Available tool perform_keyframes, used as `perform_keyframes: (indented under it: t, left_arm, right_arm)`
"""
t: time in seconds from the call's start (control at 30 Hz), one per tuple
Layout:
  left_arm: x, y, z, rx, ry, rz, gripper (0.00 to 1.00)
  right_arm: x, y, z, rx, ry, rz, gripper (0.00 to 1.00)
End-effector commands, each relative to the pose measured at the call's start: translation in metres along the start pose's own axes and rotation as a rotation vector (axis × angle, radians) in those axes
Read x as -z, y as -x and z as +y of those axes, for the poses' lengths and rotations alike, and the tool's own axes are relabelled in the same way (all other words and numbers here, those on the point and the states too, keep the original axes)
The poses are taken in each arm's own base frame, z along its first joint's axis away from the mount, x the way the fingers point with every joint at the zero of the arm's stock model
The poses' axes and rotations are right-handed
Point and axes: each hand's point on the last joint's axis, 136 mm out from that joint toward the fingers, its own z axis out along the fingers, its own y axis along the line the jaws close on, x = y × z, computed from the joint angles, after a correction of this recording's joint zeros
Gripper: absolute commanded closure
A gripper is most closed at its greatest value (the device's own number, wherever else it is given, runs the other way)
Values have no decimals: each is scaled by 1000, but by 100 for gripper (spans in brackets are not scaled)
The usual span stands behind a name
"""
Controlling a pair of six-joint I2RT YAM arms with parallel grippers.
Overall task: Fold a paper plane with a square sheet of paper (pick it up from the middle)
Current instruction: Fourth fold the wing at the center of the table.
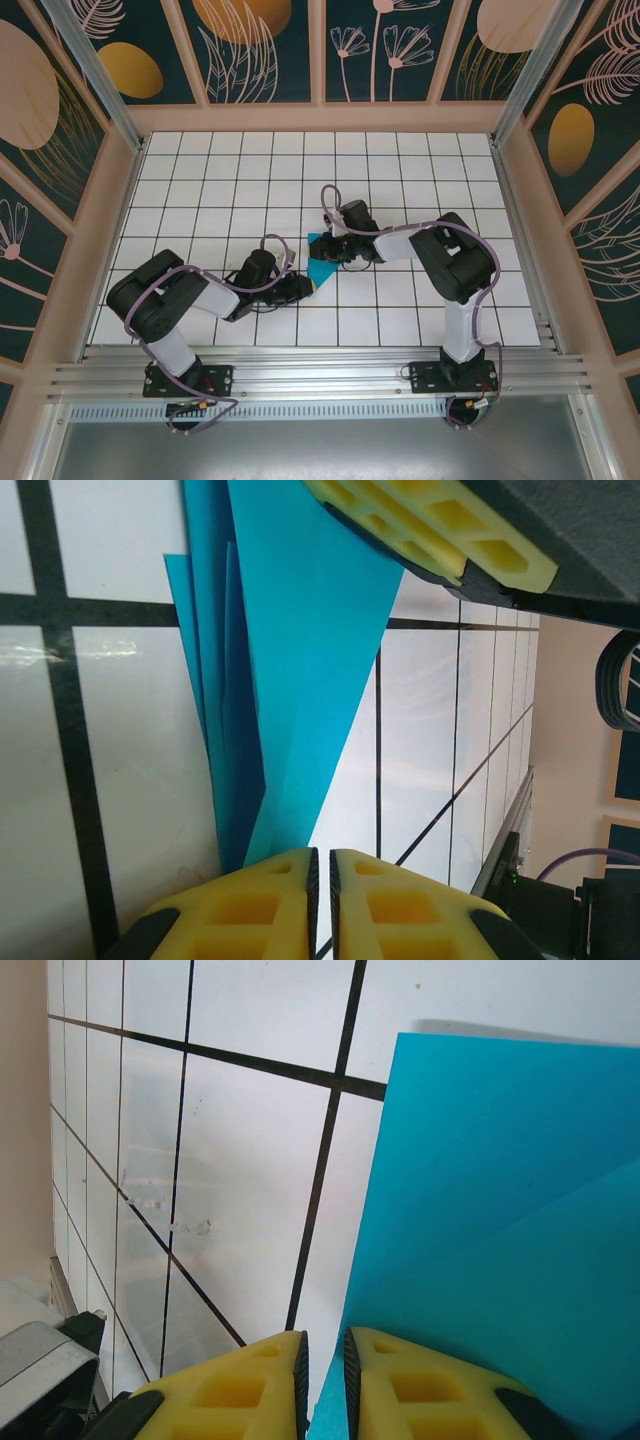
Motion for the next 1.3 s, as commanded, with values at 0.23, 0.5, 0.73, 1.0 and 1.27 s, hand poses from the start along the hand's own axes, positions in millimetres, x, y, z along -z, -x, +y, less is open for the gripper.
perform_keyframes:
  t: [0.23, 0.5, 0.73, 1.0, 1.27]
  left_arm:
    - [17, -13, 4, 37, 14, -1, 86]
    - [40, 39, -53, -96, 11, -192, 85]
    - [17, 45, -54, -89, -5, -151, 87]
    - [4, 46, -41, -98, 30, -129, 88]
    - [-11, 46, -24, -77, 80, -98, 89]
  right_arm:
    - [-9, -47, -64, -109, -215, 108, 79]
    - [-10, -46, -63, -109, -207, 105, 79]
    - [-10, -45, -62, -109, -204, 107, 79]
    - [-10, -46, -62, -109, -206, 111, 79]
    - [-10, -46, -62, -110, -206, 111, 79]
